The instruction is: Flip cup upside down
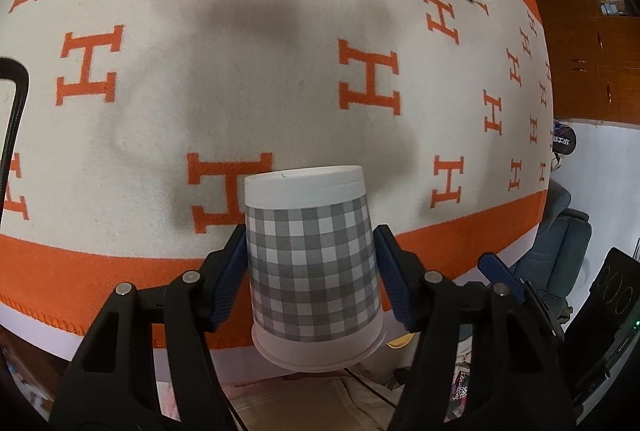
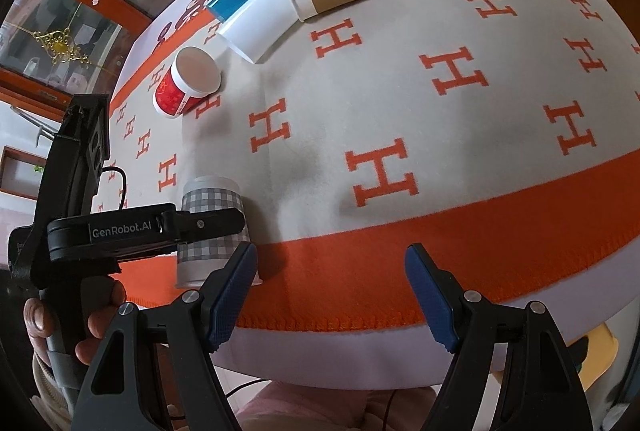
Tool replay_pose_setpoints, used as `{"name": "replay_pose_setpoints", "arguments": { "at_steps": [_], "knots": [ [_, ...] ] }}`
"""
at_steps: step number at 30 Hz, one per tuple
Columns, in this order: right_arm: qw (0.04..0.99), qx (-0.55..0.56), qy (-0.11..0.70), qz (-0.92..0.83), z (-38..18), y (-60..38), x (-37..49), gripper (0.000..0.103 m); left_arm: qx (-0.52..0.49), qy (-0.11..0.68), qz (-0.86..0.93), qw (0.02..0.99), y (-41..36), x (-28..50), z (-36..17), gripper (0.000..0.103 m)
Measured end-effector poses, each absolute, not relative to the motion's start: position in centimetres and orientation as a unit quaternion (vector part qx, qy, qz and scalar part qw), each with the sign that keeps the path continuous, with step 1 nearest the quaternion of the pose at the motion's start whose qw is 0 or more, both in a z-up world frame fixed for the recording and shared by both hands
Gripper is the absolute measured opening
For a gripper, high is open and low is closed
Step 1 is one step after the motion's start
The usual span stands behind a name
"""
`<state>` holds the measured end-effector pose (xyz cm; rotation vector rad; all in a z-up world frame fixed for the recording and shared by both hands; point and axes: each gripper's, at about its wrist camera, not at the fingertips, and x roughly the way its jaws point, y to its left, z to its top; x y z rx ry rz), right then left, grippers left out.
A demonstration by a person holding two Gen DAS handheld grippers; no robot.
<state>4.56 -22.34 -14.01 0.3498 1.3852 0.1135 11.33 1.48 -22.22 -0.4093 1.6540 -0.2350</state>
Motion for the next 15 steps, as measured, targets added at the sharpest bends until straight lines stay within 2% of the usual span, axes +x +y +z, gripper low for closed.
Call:
{"name": "replay_pose_setpoints", "arguments": {
  "at_steps": [9, 12, 15],
  "knots": [
    [0.756, 0.16, 0.633, 0.053, -13.8, -22.4, 4.4, 0.077, -0.17, 0.701, -0.108, 0.684, 1.9, 10.7, -20.1, 0.058],
    [0.76, 0.161, 0.628, 0.053, -13.6, -22.5, 4.2, 0.077, -0.143, 0.663, -0.103, 0.727, 1.8, 10.8, -18.1, 0.058],
    [0.766, 0.162, 0.62, 0.053, -13.4, -22.5, 4.0, 0.077, -0.09, 0.593, -0.086, 0.795, 1.5, 10.8, -15.9, 0.058]
  ]
}}
